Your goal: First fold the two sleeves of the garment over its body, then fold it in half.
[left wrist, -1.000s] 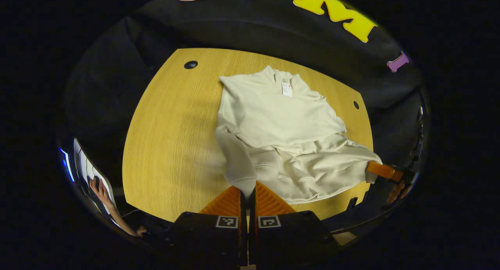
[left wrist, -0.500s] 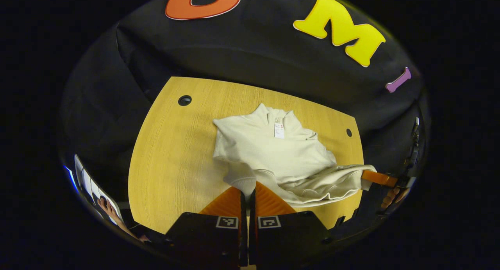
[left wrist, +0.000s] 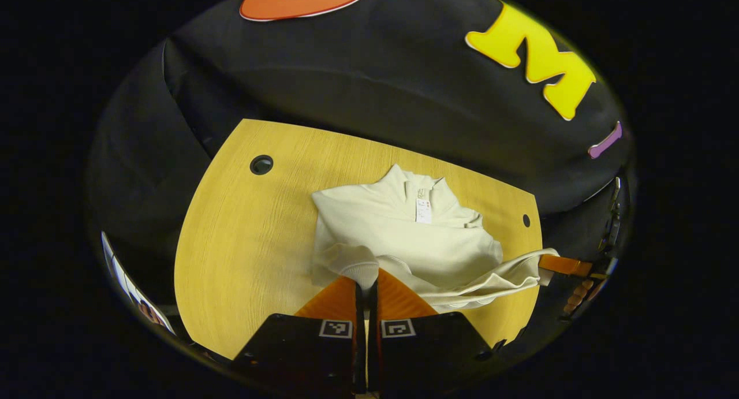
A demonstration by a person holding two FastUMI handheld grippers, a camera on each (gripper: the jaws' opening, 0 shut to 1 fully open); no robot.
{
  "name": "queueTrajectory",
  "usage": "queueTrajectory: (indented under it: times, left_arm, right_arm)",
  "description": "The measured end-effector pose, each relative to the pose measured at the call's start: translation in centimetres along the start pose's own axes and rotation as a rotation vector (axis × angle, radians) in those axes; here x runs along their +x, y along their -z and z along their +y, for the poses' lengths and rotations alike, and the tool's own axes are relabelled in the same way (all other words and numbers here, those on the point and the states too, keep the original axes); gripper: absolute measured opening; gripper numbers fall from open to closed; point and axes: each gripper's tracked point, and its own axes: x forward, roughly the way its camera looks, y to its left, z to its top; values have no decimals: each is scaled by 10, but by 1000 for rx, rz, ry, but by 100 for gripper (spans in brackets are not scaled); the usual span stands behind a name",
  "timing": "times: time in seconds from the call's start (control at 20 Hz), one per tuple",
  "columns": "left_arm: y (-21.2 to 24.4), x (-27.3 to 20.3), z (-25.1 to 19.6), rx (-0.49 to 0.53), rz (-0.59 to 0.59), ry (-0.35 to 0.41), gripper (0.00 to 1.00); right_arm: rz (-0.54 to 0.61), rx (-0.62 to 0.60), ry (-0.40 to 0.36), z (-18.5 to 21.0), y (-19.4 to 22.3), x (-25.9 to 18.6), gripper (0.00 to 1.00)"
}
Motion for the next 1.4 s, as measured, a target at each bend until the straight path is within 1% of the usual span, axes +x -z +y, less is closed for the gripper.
queueTrajectory:
  times: [0.05,0.15,0.2,0.25,0.3,0.45,0.6,0.65,0.7,0.75,0.8,0.85,0.9,0.95,1.0,1.05,1.1,1.15,1.2,1.3,1.35,1.4]
  left_arm:
    - [-9,-9,19,-10,8,-2,4]
    - [-18,-18,44,-24,27,-8,5]
    - [-23,-23,54,-20,33,-15,8]
    - [-21,-25,46,-12,35,-14,4]
    - [-27,-30,58,-3,36,-15,4]
    - [-38,-37,72,23,27,-27,5]
    - [-52,-43,85,24,4,-23,7]
    - [-60,-46,90,22,-11,-22,8]
    - [-63,-47,91,23,-23,-18,17]
    - [-64,-46,91,26,-35,-21,11]
    - [-68,-45,90,36,-50,-27,11]
    - [-71,-43,89,42,-67,-27,12]
    - [-72,-44,86,42,-81,-11,23]
    - [-74,-43,83,44,-93,0,28]
    - [-76,-43,81,47,-105,4,45]
    - [-80,-42,83,47,-121,0,65]
    - [-84,-40,85,48,-131,-9,72]
    - [-84,-43,88,44,-144,-23,91]
    - [-86,-44,89,38,-154,-28,97]
    - [-88,-49,95,32,-178,-44,98]
    - [-91,-54,98,40,-205,-61,98]
    - [-97,-63,101,54,-241,-81,98]
  right_arm:
    - [3,14,7,-2,-4,10,8]
    - [7,52,15,-2,-12,31,8]
    - [10,63,14,-1,-17,43,8]
    - [11,74,21,-3,-21,54,8]
    - [12,84,29,-4,-25,66,8]
    - [11,77,45,-6,-33,95,8]
    - [-14,67,55,-6,-41,109,8]
    - [-24,73,55,-6,-43,111,11]
    - [-30,80,57,-7,-42,115,11]
    - [-33,85,59,-8,-43,116,11]
    - [-35,85,62,-8,-43,116,11]
    - [-46,79,53,-5,-45,120,14]
    - [-67,66,46,-2,-49,123,20]
    - [-85,55,31,3,-51,121,28]
    - [-100,39,13,8,-55,118,28]
    - [-125,24,-6,13,-60,115,37]
    - [-146,3,-21,19,-64,114,54]
    - [-164,-22,-18,21,-65,109,77]
    - [-184,-45,-5,21,-70,104,86]
    - [-228,-86,8,26,-78,97,96]
    - [-254,-104,9,28,-81,90,92]
    - [-281,-123,10,31,-84,82,96]
